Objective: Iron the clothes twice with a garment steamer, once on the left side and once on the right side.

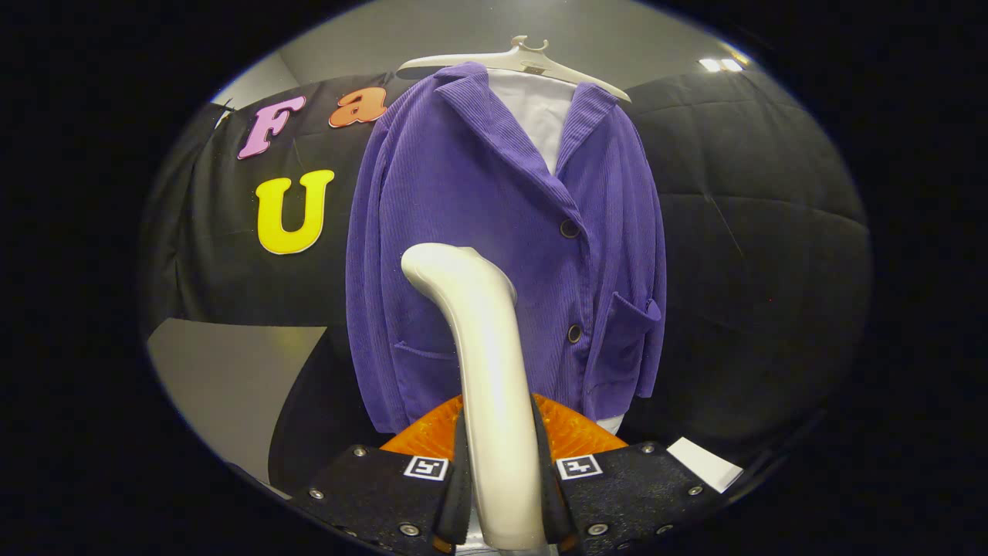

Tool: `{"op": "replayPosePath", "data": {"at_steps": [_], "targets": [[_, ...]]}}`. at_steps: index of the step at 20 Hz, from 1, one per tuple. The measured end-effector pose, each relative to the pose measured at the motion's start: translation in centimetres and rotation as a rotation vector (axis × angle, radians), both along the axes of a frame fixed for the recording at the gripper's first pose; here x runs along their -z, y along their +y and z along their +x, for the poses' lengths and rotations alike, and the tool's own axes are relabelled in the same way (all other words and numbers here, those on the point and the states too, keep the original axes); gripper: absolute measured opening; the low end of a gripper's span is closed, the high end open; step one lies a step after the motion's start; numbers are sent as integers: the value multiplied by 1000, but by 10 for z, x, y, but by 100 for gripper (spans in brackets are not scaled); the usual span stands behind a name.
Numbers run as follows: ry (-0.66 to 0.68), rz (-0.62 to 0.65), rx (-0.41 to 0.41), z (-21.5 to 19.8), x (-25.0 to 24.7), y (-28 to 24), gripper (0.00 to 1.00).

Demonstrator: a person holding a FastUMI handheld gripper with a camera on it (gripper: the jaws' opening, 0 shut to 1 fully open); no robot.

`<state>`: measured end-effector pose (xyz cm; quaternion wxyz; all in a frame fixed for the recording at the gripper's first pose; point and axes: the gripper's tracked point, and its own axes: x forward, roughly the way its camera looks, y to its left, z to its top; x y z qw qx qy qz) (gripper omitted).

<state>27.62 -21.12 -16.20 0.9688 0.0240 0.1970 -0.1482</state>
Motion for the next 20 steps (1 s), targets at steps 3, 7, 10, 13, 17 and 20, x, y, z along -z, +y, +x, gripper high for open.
{"op": "replayPosePath", "data": {"at_steps": [3,7,10,13,17,20], "targets": [[25,-2,3,-7,17,2,36],[53,15,26,-18,40,1,36],[88,10,31,-25,59,4,36],[103,23,35,-29,70,8,36],[143,-2,41,-36,84,12,36],[158,42,50,-39,98,17,36]]}}
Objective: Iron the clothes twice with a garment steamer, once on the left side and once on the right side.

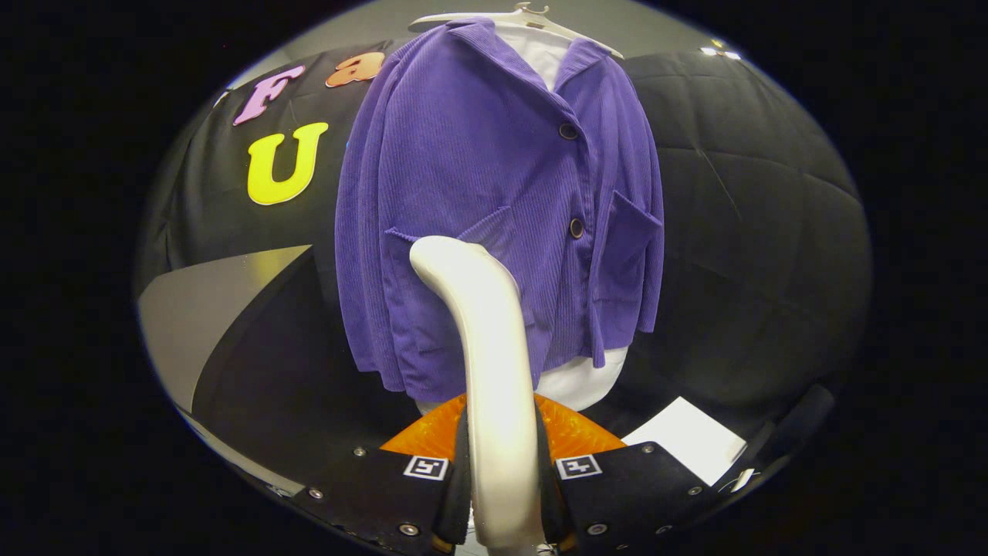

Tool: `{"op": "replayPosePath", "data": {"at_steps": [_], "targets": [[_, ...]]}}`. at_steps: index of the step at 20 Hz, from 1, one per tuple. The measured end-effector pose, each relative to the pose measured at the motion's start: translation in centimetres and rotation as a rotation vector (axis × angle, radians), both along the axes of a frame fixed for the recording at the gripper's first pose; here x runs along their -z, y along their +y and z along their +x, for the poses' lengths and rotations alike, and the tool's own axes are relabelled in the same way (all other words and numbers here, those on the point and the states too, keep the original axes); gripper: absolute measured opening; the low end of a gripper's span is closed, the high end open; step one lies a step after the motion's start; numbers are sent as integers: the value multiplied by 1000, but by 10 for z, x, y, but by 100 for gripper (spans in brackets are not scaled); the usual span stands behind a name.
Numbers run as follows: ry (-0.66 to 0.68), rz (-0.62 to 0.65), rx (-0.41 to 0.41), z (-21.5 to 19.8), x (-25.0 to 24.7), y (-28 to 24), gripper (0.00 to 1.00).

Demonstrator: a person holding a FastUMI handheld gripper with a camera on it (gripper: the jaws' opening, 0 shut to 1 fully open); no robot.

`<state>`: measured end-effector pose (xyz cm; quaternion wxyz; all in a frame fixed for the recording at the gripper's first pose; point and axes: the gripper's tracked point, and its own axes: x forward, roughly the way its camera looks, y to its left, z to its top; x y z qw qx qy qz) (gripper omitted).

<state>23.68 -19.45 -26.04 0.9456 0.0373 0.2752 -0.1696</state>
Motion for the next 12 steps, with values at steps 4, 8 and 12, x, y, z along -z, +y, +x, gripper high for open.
{"op": "replayPosePath", "data": {"at_steps": [4,8,12], "targets": [[50,7,-1,-14,21,0,36],[93,35,-27,-23,39,12,36],[119,67,-32,-34,40,15,36]]}}
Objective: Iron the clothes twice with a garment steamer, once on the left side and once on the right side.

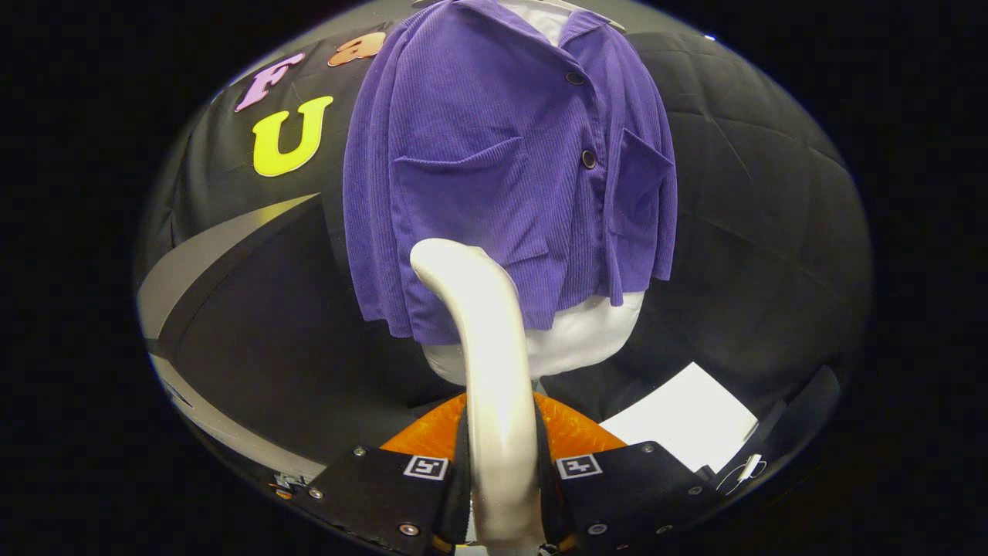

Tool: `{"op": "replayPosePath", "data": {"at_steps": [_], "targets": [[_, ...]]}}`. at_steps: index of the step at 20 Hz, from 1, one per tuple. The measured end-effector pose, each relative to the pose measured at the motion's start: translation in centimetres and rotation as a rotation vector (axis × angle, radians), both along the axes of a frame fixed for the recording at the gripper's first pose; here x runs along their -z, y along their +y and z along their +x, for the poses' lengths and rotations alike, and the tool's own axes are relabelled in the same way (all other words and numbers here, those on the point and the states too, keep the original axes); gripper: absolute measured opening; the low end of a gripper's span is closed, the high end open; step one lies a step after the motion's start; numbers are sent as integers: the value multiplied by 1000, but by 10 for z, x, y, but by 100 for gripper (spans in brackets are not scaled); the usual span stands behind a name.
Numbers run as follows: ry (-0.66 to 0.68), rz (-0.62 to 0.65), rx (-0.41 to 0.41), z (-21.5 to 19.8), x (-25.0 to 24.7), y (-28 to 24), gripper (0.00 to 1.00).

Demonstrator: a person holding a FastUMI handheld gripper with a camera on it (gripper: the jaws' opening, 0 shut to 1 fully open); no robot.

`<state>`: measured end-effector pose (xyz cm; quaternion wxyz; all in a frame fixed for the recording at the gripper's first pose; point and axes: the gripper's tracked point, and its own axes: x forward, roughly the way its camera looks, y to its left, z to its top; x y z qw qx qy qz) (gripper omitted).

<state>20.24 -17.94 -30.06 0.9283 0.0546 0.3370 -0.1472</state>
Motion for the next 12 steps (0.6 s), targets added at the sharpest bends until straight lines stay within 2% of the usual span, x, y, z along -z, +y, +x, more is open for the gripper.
{"op": "replayPosePath", "data": {"at_steps": [5,12], "targets": [[-61,18,26,-20,-38,-30,36],[-212,-39,45,-34,-133,-95,36]]}}
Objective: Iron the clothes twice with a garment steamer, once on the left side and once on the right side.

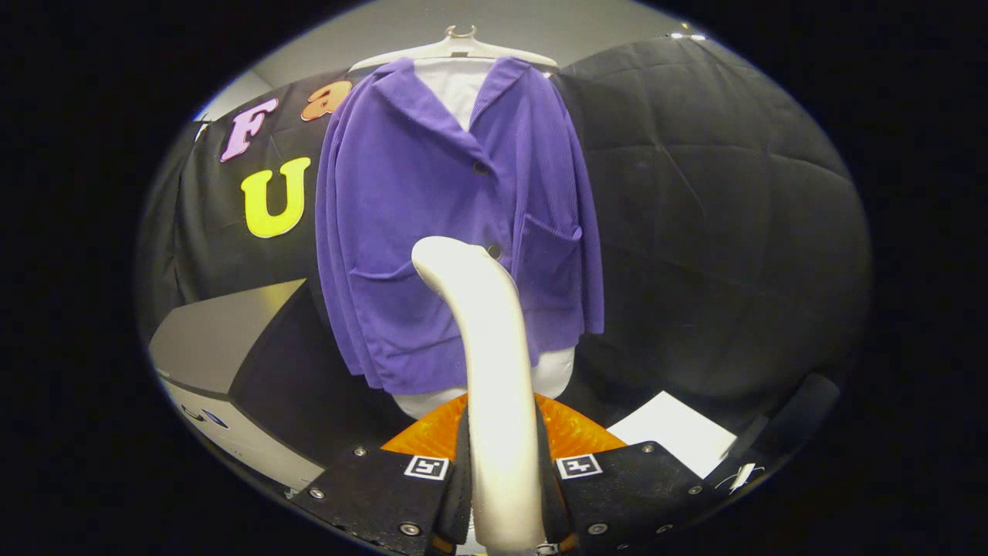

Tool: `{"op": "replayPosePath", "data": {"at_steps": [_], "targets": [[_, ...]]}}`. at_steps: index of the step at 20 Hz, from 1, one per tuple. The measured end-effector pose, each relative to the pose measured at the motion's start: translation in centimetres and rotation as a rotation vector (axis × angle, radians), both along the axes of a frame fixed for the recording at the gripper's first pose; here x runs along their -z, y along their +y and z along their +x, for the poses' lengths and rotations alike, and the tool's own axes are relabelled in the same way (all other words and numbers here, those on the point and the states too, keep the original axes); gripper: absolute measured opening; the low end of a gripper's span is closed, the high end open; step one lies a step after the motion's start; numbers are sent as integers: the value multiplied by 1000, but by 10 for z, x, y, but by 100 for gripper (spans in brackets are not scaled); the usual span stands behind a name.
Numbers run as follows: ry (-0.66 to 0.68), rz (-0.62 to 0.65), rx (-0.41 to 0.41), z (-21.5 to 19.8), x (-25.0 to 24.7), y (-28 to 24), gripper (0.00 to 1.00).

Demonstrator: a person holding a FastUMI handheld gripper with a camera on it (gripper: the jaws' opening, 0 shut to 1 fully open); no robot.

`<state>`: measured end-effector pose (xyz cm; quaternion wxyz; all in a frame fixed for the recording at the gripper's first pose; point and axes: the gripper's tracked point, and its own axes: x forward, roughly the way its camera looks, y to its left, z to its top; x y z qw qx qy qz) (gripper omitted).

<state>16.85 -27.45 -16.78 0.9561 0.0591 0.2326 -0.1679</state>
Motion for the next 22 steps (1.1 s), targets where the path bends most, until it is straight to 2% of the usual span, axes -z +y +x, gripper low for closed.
{"op": "replayPosePath", "data": {"at_steps": [9,15,19,22], "targets": [[-142,-127,-23,14,-100,-60,36],[-308,-136,18,33,-174,-84,36],[-385,-209,44,56,-216,-90,35],[-423,-210,69,77,-233,-93,35]]}}
